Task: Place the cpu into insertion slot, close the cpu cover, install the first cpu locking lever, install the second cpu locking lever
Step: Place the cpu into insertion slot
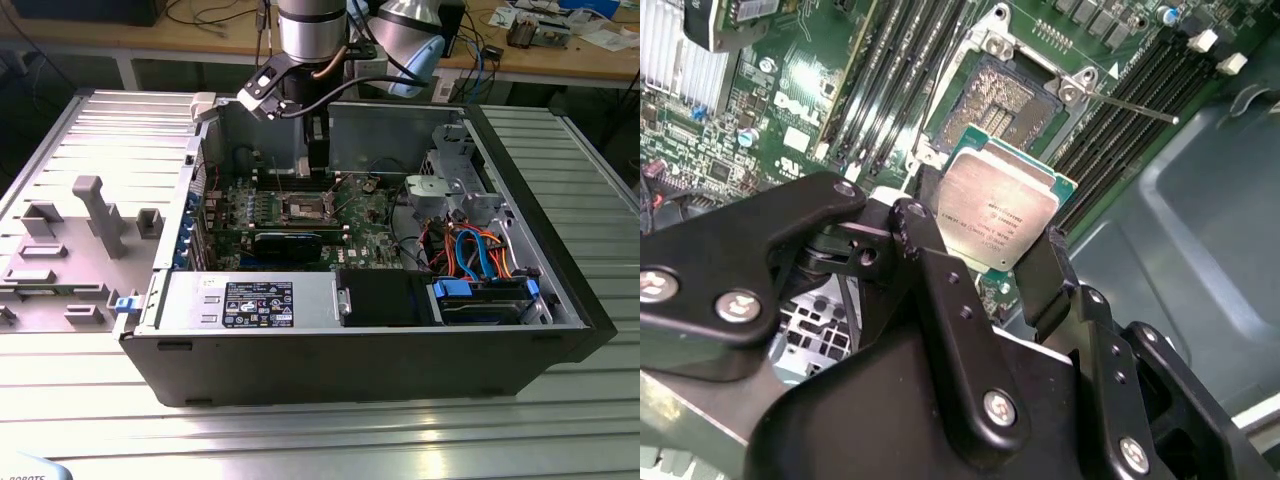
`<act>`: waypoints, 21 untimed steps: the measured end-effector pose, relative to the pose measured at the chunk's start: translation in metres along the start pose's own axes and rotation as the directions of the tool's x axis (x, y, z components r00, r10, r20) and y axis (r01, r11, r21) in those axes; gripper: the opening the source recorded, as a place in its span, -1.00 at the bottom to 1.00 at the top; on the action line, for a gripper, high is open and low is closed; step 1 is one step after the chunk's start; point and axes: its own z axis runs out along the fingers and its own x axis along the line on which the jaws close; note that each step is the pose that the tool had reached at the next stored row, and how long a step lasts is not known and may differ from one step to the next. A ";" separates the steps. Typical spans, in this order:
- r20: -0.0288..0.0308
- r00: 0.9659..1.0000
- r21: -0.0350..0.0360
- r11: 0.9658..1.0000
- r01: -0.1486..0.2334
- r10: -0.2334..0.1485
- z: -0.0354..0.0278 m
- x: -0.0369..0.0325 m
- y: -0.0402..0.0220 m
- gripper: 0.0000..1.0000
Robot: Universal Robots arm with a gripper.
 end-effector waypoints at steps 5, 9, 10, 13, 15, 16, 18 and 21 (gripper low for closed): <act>0.003 1.000 0.000 1.000 0.000 0.000 0.0000 0.0004 0.0000 0.08; 0.006 1.000 0.000 1.000 0.001 -0.001 0.0000 0.0007 0.0000 0.08; 0.007 1.000 0.000 1.000 0.001 -0.001 0.0000 0.0008 0.0000 0.08; 0.008 1.000 0.000 1.000 0.001 -0.001 0.0000 0.0009 0.0000 0.08; 0.009 1.000 0.000 1.000 0.001 -0.001 0.0000 0.0010 0.0000 0.08; 0.009 1.000 0.000 1.000 0.001 -0.001 0.0000 0.0011 0.0000 0.08; 0.011 1.000 0.000 1.000 0.001 -0.001 0.0000 0.0012 0.0000 0.08; 0.013 1.000 0.000 1.000 0.001 -0.001 0.0000 0.0015 0.0000 0.08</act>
